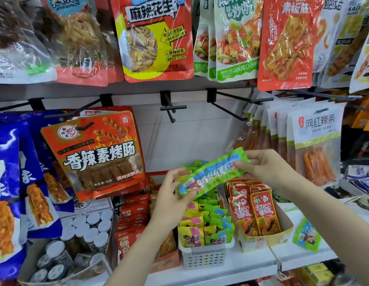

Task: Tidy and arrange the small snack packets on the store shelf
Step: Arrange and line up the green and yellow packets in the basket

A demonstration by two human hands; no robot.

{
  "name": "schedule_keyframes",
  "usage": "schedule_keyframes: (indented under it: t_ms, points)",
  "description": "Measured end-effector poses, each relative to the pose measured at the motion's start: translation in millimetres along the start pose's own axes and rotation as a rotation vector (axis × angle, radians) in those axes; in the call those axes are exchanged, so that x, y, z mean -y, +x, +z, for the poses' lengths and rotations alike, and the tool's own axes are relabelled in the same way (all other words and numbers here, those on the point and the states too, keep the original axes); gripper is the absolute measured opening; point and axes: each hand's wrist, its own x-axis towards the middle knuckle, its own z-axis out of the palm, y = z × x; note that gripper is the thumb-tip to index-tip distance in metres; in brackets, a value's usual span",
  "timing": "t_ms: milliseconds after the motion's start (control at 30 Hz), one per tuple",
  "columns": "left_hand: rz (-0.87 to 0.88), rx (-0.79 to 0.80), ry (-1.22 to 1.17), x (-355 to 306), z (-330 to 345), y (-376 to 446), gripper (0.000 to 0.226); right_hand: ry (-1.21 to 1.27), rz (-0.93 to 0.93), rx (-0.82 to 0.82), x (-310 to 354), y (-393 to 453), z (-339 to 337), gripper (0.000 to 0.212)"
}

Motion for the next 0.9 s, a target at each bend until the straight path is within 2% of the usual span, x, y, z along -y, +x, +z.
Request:
schedule_keyframes:
  t_ms: [33, 100, 200, 333, 467, 633, 900]
  points:
    - [-0.012, -0.011, 0.045, 2.8, -0.4, 1.4, 0.050, 0.024, -0.039, -0.056, 0.2, -1.0, -1.5, 0.011]
    - [0.017, -0.005, 0.327, 12.9, -4.5, 2.0, 0.049, 0.055, -0.124, -0.170, -0.4, -2.6, -6.9, 0.015]
    - [0.122, 0.100, 0.637, 27.0, -8.8, -6.4, 0.049, -0.030, -0.211, -0.266, -6.9, -6.4, -16.0, 0.024]
    - [0.230, 0.217, 0.830, 34.8, -4.1, -3.0, 0.059, -0.033, -0.223, -0.318, -14.3, -13.6, -25.9, 0.014]
    - [0.179, 0.375, 1.048, 38.5, 10.5, 8.3, 0.071, -0.022, -0.210, -0.281, -16.2, -20.9, -25.3, 0.014]
    - [0.111, 0.405, 1.104, 44.0, 14.3, 10.7, 0.076, -0.121, -0.189, -0.246, -19.2, -21.1, -16.3, 0.015]
    - [0.105, 0.353, 1.023, 45.5, 9.5, -6.8, 0.074, -0.380, -0.242, -0.158, -31.2, -22.4, -6.5, 0.015]
